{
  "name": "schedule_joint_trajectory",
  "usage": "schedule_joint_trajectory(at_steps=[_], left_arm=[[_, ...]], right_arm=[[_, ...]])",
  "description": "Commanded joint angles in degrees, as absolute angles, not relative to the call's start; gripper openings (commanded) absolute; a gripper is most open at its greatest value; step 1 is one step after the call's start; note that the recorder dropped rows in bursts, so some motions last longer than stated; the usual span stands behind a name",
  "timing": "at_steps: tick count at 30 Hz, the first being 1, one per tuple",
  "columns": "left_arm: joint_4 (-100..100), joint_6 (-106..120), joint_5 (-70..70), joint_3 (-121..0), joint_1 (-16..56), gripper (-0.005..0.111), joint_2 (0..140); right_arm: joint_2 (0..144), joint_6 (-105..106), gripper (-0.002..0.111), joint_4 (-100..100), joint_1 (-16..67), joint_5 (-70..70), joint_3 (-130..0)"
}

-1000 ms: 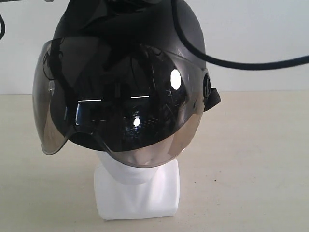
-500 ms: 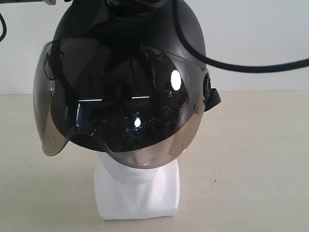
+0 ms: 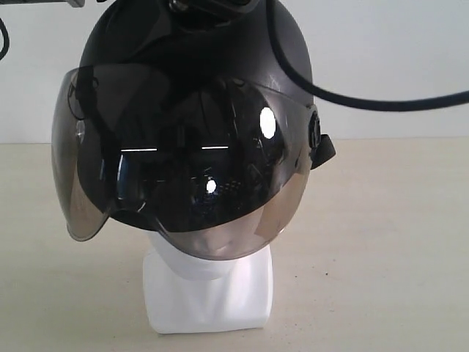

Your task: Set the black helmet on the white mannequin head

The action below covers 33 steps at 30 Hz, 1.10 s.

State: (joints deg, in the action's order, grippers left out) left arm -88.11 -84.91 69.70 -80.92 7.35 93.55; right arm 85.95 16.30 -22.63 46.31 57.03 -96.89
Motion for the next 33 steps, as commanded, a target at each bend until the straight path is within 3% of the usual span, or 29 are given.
schedule_joint_trajectory(at_steps=[1, 33], left_arm=[[-91.5, -86.16, 69.96, -80.71, 8.1, 0.004, 93.56], [-92.31, -86.56, 69.96, -80.71, 8.1, 0.004, 93.56]], right_arm=[[85.86, 16.36, 0.0, -22.39, 46.27, 62.42, -96.72], [85.86, 14.84, 0.0, -17.14, 49.82, 63.27, -96.72]])
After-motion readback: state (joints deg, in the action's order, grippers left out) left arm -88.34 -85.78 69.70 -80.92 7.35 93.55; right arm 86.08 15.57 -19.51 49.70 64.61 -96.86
